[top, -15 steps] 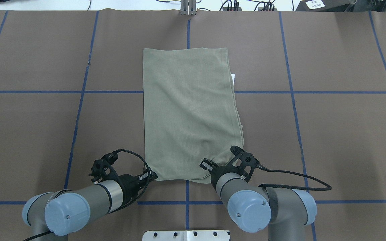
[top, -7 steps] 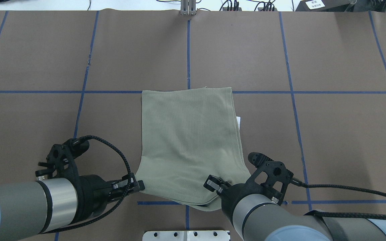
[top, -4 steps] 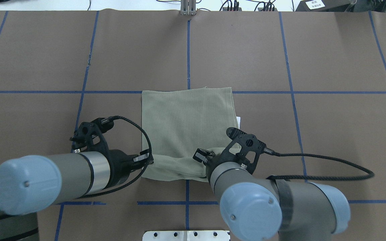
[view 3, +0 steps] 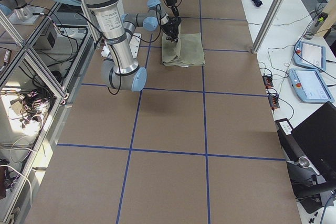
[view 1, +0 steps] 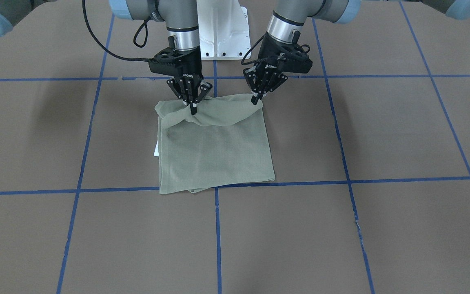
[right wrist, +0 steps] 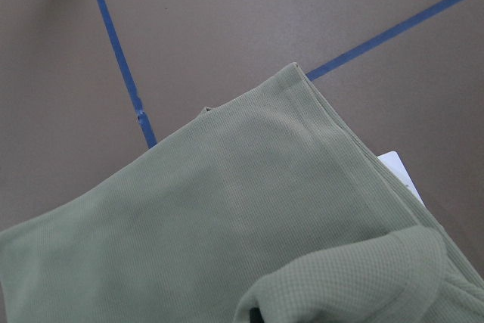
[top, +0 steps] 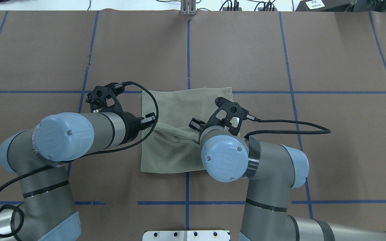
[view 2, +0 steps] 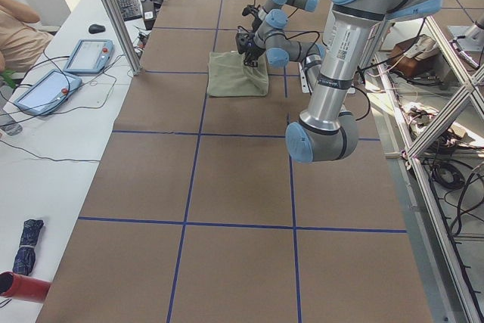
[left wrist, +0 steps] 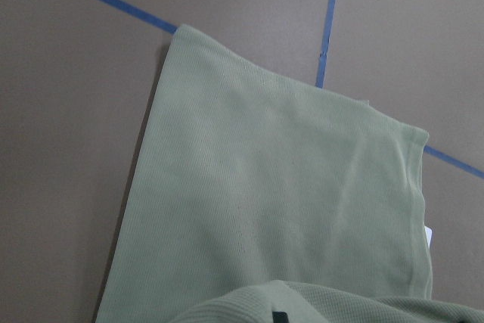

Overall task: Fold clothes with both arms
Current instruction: 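Lift the near edge with both grippers and fold it toward the far end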

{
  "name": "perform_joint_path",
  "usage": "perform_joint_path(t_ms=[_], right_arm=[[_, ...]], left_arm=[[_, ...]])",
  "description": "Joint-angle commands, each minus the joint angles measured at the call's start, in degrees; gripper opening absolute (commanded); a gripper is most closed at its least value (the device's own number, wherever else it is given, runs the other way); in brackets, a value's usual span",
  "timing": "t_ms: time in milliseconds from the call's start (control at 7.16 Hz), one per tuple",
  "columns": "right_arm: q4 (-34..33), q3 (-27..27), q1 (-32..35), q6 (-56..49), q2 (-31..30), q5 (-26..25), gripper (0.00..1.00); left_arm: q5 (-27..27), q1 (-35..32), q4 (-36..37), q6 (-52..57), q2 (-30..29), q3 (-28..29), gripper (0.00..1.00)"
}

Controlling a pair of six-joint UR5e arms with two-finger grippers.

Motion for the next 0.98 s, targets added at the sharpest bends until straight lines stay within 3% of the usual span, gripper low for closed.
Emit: perform_joint_path(t_ms=[0,279,698,838], right_arm=[[0.8,-10.1,3.1,-0.1,5.7,0.9,0.00],[7.9,-18.0,5.6,-0.3,6.5,2.4,0.00],[9.5,-20.0,7.2,-1.8,6.9,3.3,0.00],[9.4,-20.2,7.2,-3.8,6.8,3.4,0.69]], left_arm=[[0.2,-2.9,-2.3,1.6,-4.1,9.1,0.00],[0.4,-4.3,-8.6,3.5,-5.3,16.9,0.00],[0.4,-4.7,-9.2,4.5,-6.6,20.5,0.00],[0.4,-4.6,-9.4,4.7,-6.7,20.8,0.04]])
